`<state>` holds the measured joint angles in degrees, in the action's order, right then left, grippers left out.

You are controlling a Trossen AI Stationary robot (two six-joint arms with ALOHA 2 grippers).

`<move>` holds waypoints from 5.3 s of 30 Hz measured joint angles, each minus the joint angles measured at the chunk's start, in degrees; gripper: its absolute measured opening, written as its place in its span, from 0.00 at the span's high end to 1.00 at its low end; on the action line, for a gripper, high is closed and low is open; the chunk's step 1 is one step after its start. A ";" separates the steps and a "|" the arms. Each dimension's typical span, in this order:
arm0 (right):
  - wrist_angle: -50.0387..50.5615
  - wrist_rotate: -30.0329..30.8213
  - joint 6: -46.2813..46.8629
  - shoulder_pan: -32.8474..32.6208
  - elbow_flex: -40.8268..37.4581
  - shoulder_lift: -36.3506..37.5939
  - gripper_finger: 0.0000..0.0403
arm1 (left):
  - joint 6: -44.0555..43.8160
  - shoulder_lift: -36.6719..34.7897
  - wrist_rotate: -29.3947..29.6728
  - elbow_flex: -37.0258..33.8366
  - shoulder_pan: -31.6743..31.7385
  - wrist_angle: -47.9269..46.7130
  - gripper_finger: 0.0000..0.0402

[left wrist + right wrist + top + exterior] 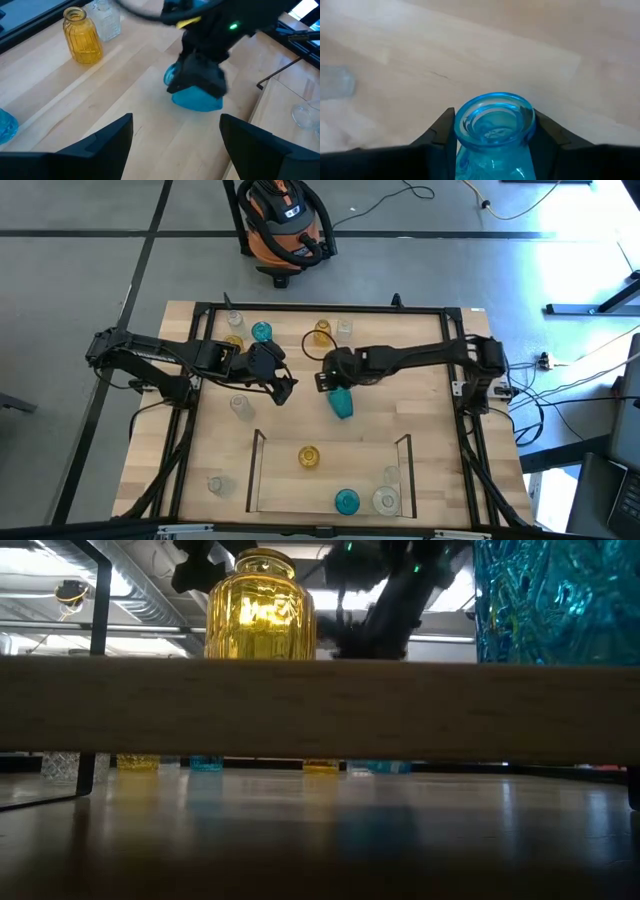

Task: Sort vases onto shelf
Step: Put the blue vase on the shelf aligned with the other blue vase

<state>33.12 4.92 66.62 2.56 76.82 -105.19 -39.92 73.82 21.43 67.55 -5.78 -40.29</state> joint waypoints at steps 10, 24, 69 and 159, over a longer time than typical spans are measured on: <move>-0.04 13.97 -7.66 -9.19 0.00 6.47 0.64 | 0.00 0.00 0.07 0.00 0.00 0.01 0.28; -4.61 34.43 -9.81 -26.69 -5.11 17.54 0.64 | -0.34 0.00 0.13 0.00 0.01 0.07 0.28; -59.45 -54.56 -60.13 -11.16 -32.04 16.73 0.64 | -0.48 0.00 0.22 0.00 0.79 1.60 0.28; -66.27 -73.42 -74.32 -11.14 -21.05 -3.62 0.48 | -0.44 0.00 0.63 0.00 0.78 6.93 0.28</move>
<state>-33.15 -68.50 -7.70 -8.59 55.77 -108.81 -40.36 73.82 22.06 67.55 -5.00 -33.36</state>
